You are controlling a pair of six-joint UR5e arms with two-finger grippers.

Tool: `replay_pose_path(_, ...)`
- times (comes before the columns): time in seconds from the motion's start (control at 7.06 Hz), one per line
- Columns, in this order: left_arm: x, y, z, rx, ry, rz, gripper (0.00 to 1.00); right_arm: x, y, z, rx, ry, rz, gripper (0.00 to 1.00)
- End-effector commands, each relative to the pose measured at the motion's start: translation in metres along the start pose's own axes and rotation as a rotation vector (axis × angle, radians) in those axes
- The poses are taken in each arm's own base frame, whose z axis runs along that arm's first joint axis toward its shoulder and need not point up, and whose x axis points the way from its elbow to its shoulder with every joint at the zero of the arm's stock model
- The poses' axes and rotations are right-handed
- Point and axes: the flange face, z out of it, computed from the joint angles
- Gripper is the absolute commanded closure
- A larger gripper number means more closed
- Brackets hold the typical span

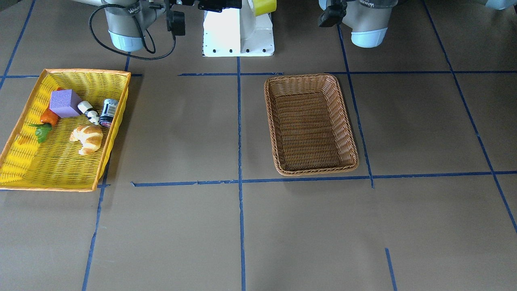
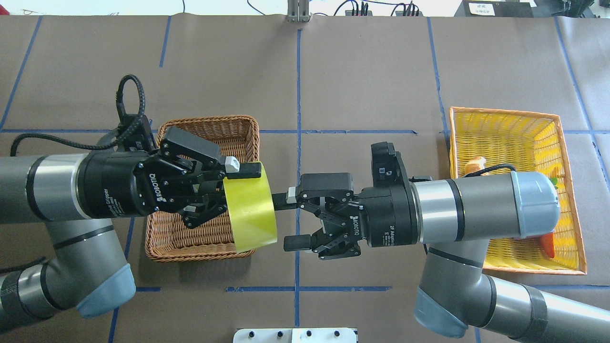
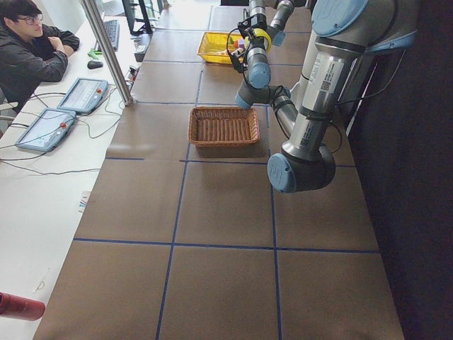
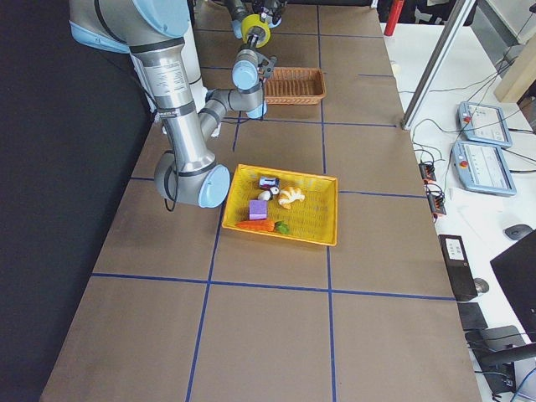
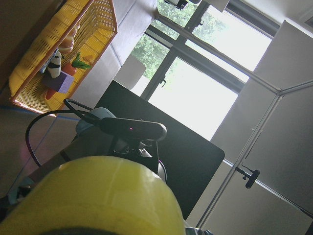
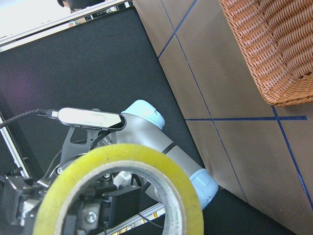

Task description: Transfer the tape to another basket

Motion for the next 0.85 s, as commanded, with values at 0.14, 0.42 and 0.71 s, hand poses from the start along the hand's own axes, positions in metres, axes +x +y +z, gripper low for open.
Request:
replay_pose_path(0.14,0.028,-0.041,-0.039,0.085,-0.173,0.033,1.00,-0.018,-0.049,-0.044,0.091,0.099,-0.136,0.00)
replay_pose_path(0.42,0.036,-0.058,-0.035,0.148,-0.374,0.023,1.00,-0.053,-0.109,-0.093,0.211,0.358,-0.238,0.00)
replay_pose_path(0.71,0.025,-0.081,-0.026,0.225,-0.558,0.105,1.00,-0.074,-0.159,-0.134,0.351,0.567,-0.341,0.00)
